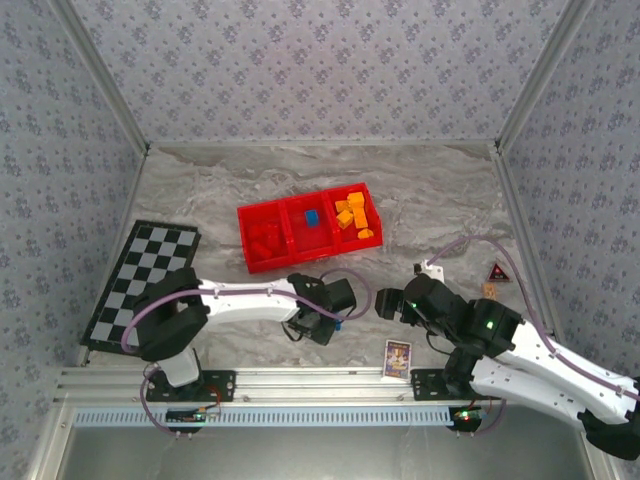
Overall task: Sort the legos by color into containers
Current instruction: Pick up the lego from the middle-left of the table.
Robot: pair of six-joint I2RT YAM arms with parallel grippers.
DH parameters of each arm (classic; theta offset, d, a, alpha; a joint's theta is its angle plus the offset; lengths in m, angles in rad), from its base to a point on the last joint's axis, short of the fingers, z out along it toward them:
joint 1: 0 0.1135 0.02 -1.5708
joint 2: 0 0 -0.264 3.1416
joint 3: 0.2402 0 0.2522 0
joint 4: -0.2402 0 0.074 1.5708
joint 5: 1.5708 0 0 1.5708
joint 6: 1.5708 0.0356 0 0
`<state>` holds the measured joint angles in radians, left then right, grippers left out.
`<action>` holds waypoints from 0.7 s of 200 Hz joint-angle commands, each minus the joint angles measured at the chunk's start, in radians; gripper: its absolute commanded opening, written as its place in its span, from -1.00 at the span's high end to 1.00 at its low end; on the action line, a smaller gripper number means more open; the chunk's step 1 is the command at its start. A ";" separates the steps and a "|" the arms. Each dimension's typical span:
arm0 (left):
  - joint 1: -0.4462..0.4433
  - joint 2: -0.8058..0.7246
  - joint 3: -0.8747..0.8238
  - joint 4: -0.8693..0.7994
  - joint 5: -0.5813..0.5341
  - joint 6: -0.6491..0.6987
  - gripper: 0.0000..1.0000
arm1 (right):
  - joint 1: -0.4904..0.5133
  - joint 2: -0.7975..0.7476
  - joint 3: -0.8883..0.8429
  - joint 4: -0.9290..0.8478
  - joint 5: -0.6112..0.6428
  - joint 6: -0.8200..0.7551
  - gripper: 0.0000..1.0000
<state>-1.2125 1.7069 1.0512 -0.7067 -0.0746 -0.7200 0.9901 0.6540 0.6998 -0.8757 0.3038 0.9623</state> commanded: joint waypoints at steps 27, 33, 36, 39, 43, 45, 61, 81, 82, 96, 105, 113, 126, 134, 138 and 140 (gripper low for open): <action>0.024 0.049 0.013 0.010 0.009 -0.020 0.09 | -0.005 -0.016 -0.007 -0.032 0.031 0.028 -0.99; 0.025 0.049 0.010 0.008 0.003 -0.024 0.07 | -0.007 -0.017 -0.007 -0.032 0.031 0.027 -0.99; 0.027 0.048 0.009 0.009 -0.001 -0.027 0.07 | -0.006 -0.017 -0.008 -0.033 0.031 0.028 -0.99; 0.028 0.048 0.008 0.009 -0.003 -0.028 0.07 | -0.006 -0.017 -0.008 -0.034 0.031 0.028 -0.99; 0.029 0.047 0.005 0.011 -0.005 -0.031 0.08 | -0.006 -0.017 -0.008 -0.033 0.031 0.029 -0.99; 0.029 0.046 0.003 0.012 -0.005 -0.031 0.09 | -0.006 -0.017 -0.008 -0.032 0.031 0.027 -0.99; 0.033 0.040 -0.004 0.018 -0.012 -0.035 0.18 | -0.006 -0.017 -0.010 -0.032 0.030 0.027 -0.99; 0.033 0.032 -0.004 0.014 -0.023 -0.035 0.31 | -0.006 -0.017 -0.011 -0.028 0.026 0.027 -0.99; 0.033 0.031 -0.004 0.014 -0.024 -0.034 0.32 | -0.006 -0.017 -0.010 -0.028 0.026 0.027 -0.99; 0.034 0.019 0.002 0.001 -0.038 -0.033 0.34 | -0.006 -0.016 -0.010 -0.028 0.026 0.026 -0.99; 0.034 0.008 0.011 -0.014 -0.057 -0.034 0.34 | -0.005 -0.016 -0.011 -0.028 0.026 0.026 -0.99; 0.035 -0.005 0.016 -0.024 -0.088 -0.041 0.34 | -0.007 -0.016 -0.012 -0.027 0.026 0.026 -0.99; 0.037 -0.036 0.019 -0.031 -0.126 -0.048 0.39 | -0.008 -0.016 -0.016 -0.023 0.025 0.028 -0.99; 0.040 -0.059 0.025 -0.041 -0.156 -0.057 0.43 | -0.008 -0.016 -0.018 -0.020 0.024 0.028 -0.99; 0.043 -0.070 0.028 -0.045 -0.170 -0.061 0.44 | -0.008 -0.016 -0.019 -0.020 0.024 0.028 -0.99; 0.045 -0.076 0.030 -0.047 -0.177 -0.062 0.45 | -0.008 -0.016 -0.019 -0.019 0.024 0.029 -0.99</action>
<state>-1.1831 1.7214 1.0512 -0.7002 -0.1390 -0.7536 0.9874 0.6437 0.6975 -0.8864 0.3035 0.9730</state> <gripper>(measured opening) 0.345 0.995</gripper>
